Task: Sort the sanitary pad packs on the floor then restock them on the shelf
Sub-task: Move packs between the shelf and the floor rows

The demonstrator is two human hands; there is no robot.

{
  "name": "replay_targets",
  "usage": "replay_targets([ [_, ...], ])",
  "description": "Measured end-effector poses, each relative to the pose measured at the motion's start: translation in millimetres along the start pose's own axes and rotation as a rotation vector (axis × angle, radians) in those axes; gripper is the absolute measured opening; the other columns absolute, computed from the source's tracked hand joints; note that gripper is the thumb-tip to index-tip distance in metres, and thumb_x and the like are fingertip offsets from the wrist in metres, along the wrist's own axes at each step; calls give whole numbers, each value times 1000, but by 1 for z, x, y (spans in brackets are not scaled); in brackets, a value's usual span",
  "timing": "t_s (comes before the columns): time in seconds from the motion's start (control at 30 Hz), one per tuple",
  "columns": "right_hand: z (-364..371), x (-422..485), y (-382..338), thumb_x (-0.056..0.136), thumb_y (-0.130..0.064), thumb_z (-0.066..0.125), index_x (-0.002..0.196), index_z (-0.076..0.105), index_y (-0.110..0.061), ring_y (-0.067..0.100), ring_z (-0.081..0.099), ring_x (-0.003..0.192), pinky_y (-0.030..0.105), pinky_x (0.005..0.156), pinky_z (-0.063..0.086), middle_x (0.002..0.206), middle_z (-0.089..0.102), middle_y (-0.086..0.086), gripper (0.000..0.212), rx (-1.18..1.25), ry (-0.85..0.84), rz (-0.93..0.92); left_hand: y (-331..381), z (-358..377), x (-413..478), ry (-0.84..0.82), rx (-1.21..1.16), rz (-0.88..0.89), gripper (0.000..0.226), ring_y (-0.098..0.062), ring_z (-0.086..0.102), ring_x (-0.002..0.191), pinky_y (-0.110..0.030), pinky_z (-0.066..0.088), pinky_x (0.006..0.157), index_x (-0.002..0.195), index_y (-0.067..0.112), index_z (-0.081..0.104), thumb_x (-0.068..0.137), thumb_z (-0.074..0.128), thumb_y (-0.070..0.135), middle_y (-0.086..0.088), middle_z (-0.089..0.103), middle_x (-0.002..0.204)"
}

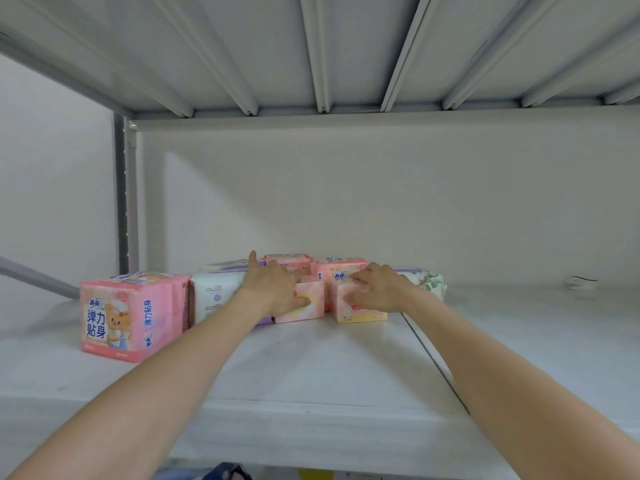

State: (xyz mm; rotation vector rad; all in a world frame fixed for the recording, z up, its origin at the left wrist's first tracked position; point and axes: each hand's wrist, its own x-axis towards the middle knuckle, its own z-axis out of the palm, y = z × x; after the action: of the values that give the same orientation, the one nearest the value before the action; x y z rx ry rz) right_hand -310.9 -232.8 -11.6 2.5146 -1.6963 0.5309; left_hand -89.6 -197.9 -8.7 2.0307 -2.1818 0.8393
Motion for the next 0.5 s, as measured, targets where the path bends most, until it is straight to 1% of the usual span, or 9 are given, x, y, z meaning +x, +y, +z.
replay_targets([
  [0.1, 0, -2, -1, 83, -62, 51, 147, 37, -28, 24, 20, 139, 45, 112, 29, 146, 33, 2, 74, -23, 14, 3, -5, -2, -4, 22, -106, 51, 62, -23, 37, 136, -61, 1, 116, 139, 29, 40, 89, 43, 66, 0, 50, 142],
  [0.2, -2, -7, -4, 79, -62, 57, 140, 46, -24, 24, 27, 132, 42, 107, 34, 132, 40, 4, 73, 29, 65, 7, -9, -5, -10, 31, -183, 85, 59, -21, 42, 132, -56, 2, 117, 132, 31, 46, 85, 49, 67, 3, 55, 134],
  [0.27, -4, -13, -4, 76, -61, 62, 133, 51, -19, 22, 36, 124, 38, 100, 39, 120, 44, 2, 71, 85, 81, 16, -9, -6, -15, 52, -219, 102, 59, -21, 44, 130, -52, 4, 118, 131, 31, 48, 84, 51, 66, 3, 58, 129],
  [0.37, -6, -27, -1, 70, -59, 71, 123, 54, -16, 18, 53, 103, 32, 85, 47, 109, 54, -3, 71, 218, 96, 59, -9, -7, -25, 108, -270, 138, 59, -21, 48, 126, -43, 6, 119, 131, 30, 51, 83, 56, 64, 2, 60, 126],
  [0.43, -8, -38, 1, 67, -59, 74, 122, 52, -18, 16, 55, 98, 29, 78, 46, 108, 57, -5, 72, 269, 102, 84, -8, -9, -32, 153, -316, 145, 60, -19, 51, 123, -38, 7, 118, 130, 28, 54, 81, 60, 62, 1, 62, 124],
  [0.5, -11, -50, 2, 67, -57, 76, 118, 52, -20, 14, 55, 92, 24, 68, 42, 98, 57, -10, 68, 279, 122, 93, -6, -10, -39, 197, -369, 130, 60, -18, 53, 119, -35, 12, 117, 125, 25, 58, 77, 66, 60, 1, 64, 119],
])
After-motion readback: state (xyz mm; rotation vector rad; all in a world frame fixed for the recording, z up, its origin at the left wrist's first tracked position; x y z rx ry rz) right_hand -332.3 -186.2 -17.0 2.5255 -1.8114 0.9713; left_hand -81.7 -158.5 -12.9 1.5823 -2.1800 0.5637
